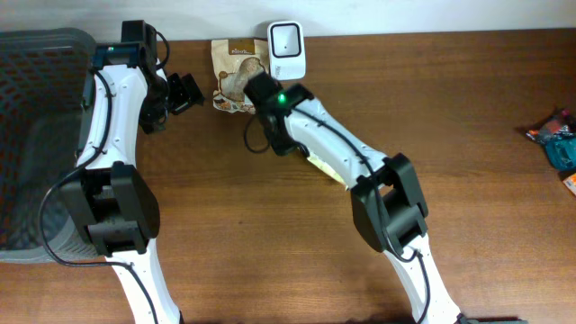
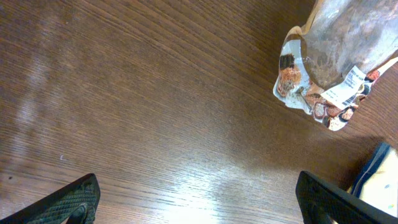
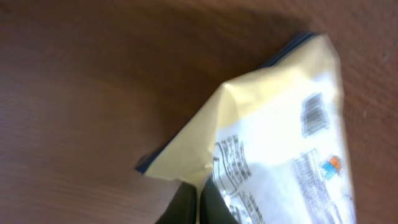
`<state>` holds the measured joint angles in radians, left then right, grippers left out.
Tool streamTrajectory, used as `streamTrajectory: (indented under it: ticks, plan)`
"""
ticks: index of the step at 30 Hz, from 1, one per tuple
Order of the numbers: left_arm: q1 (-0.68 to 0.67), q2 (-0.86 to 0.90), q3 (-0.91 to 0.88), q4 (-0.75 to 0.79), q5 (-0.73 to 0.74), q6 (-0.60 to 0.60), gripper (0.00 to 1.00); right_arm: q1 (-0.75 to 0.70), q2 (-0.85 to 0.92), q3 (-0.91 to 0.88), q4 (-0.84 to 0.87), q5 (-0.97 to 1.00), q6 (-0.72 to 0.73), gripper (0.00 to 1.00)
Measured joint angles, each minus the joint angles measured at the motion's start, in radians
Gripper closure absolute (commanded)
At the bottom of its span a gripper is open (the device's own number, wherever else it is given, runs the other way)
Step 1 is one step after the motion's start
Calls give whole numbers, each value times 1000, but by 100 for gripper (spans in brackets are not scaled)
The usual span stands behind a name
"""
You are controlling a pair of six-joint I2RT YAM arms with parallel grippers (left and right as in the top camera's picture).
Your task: Scan the item barcode
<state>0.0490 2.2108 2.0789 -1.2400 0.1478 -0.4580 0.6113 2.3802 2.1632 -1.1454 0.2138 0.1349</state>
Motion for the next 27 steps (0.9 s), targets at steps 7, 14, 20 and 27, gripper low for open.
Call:
streamTrajectory:
  ticks: [7, 14, 20, 27]
  plan:
    - [0, 0, 0, -1, -2, 0, 1, -134, -139, 245, -247, -609, 17, 96]
    - [1, 0, 0, -2, -3, 0, 1, -287, -137, 154, -331, -904, -134, 33]
    - [1, 0, 0, -2, -3, 0, 1, -233, -137, -21, -412, -575, -205, 1]
    - [2, 0, 0, -3, -3, 0, 1, -258, -125, -348, -91, -565, -141, 1]
